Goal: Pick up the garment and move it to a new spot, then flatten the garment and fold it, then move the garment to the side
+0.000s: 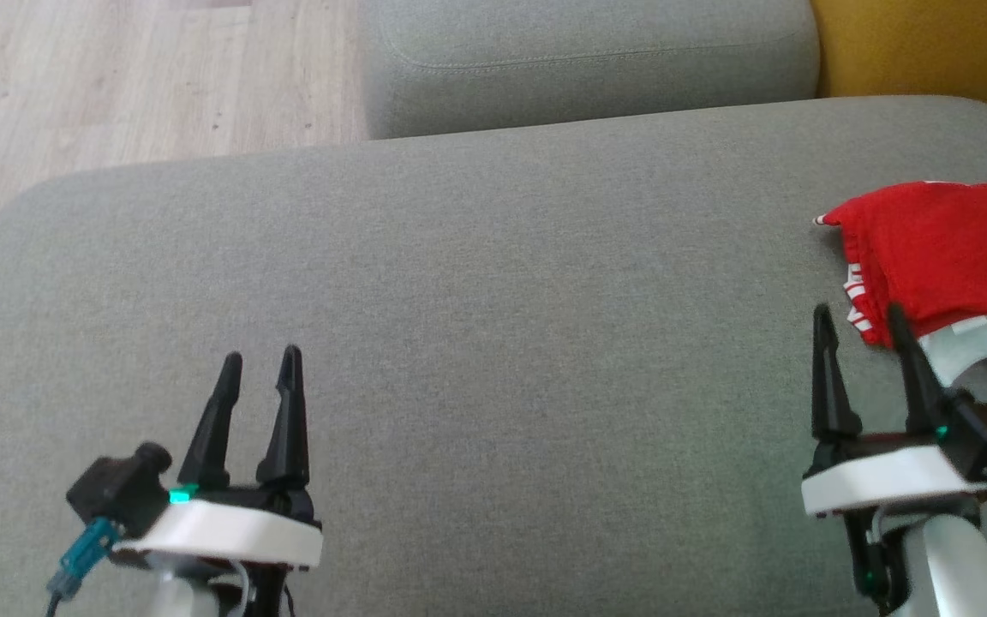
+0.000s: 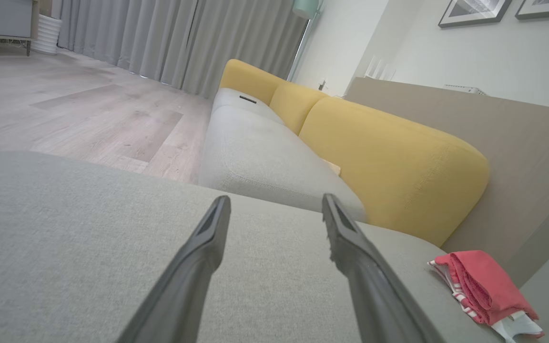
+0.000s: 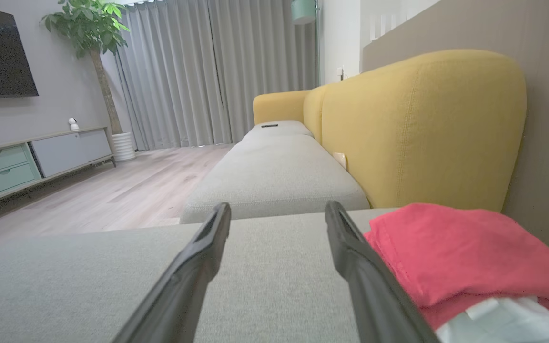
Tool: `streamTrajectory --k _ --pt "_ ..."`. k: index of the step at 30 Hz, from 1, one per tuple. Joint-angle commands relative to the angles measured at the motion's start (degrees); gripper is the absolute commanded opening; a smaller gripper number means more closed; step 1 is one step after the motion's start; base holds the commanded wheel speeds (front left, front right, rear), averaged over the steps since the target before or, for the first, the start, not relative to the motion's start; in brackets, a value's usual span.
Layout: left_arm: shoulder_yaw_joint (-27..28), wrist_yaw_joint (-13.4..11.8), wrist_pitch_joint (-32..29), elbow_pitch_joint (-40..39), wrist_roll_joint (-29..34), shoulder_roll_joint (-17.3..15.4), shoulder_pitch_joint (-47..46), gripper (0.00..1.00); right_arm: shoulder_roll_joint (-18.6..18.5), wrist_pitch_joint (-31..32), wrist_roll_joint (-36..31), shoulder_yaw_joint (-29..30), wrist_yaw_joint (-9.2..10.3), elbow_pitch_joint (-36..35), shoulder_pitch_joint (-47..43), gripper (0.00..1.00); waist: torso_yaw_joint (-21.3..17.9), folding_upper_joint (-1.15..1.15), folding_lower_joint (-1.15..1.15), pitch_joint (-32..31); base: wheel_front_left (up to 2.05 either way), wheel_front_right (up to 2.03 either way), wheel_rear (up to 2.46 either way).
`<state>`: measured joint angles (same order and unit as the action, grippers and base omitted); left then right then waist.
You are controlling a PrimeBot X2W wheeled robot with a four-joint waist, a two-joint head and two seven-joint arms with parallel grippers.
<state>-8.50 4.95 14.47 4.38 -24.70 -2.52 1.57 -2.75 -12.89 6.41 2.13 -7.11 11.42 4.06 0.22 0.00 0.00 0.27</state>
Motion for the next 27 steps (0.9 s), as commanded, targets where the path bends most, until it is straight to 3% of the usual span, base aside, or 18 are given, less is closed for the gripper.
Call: streamTrajectory --k 1,27 --pt "1.58 -0.4 0.52 -1.83 0.43 -0.36 -1.77 1.0 -0.15 -0.74 0.29 -1.6 -0.37 -1.51 1.53 1.0 0.05 0.0 0.0 -0.01 0.0 0.0 0.0" --pt "2.32 -3.96 0.52 -1.78 2.16 -0.36 -1.39 1.0 -0.13 -2.08 1.77 -2.4 -0.37 0.86 1.3 1.0 0.05 0.0 0.0 0.04 0.0 0.0 0.0"
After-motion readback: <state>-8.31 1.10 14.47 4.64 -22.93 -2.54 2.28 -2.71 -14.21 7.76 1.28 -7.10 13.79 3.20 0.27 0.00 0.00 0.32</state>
